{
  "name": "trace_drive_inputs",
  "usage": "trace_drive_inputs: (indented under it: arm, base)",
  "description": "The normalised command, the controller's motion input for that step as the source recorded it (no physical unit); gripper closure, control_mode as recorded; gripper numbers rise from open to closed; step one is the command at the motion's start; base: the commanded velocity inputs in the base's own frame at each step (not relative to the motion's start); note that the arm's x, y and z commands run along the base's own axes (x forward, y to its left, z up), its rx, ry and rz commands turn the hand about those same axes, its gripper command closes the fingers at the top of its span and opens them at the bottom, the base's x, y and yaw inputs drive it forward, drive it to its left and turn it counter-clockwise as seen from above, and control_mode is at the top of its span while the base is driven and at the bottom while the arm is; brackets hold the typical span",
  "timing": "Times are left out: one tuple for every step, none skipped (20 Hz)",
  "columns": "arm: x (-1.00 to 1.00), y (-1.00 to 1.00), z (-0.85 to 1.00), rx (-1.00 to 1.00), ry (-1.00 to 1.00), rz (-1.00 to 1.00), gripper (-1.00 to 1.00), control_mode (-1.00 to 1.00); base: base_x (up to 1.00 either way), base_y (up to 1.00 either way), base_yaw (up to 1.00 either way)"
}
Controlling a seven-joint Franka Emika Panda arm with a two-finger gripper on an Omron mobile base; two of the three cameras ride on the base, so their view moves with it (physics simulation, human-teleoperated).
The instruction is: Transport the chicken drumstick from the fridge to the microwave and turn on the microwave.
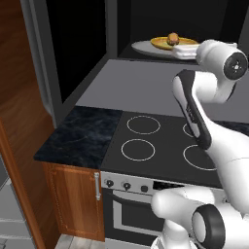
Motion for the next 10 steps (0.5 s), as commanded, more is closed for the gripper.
trace_drive_inputs:
  arm:
    - [-0.79,0.24,0.12,-0.01,-0.01,0.00,-1.00,-1.00]
    - [-0.77,0.23,0.11,0.00,0.00,0.00,-1.00,-1.00]
    - [-0.79,0.19,0.13,0.00,0.00,0.00,-1.00,-1.00]
    - [-0.75,0.17,0.14,0.00,0.00,0.00,-1.00,-1.00]
    - [-0.68,0.19,0.16,0.00,0.00,0.00,-1.00,-1.00]
    - [-0.67,0.19,0.15,0.00,0.00,0.00,-1.00,-1.00]
    - [-0.74,0.16,0.15,0.00,0.00,0.00,-1.00,-1.00]
    - [-0.79,0.14,0.14,0.00,0.00,0.00,-1.00,-1.00]
    - [-0.80,0.13,0.14,0.00,0.00,0.00,-1.00,-1.00]
    - [-0.83,0.09,0.12,0.00,0.00,0.00,-1.00,-1.00]
  base:
    - [0.00,0.00,0.00]
    - [0.00,0.00,0.00]
    - [0.00,0.00,0.00]
    - [0.00,0.00,0.00]
    - [0.00,0.00,0.00]
    - [0.00,0.00,0.00]
    - [0.00,0.00,0.00]
    - [0.00,0.00,0.00]
    - [0.00,0.00,0.00]
    - [0.00,0.00,0.00]
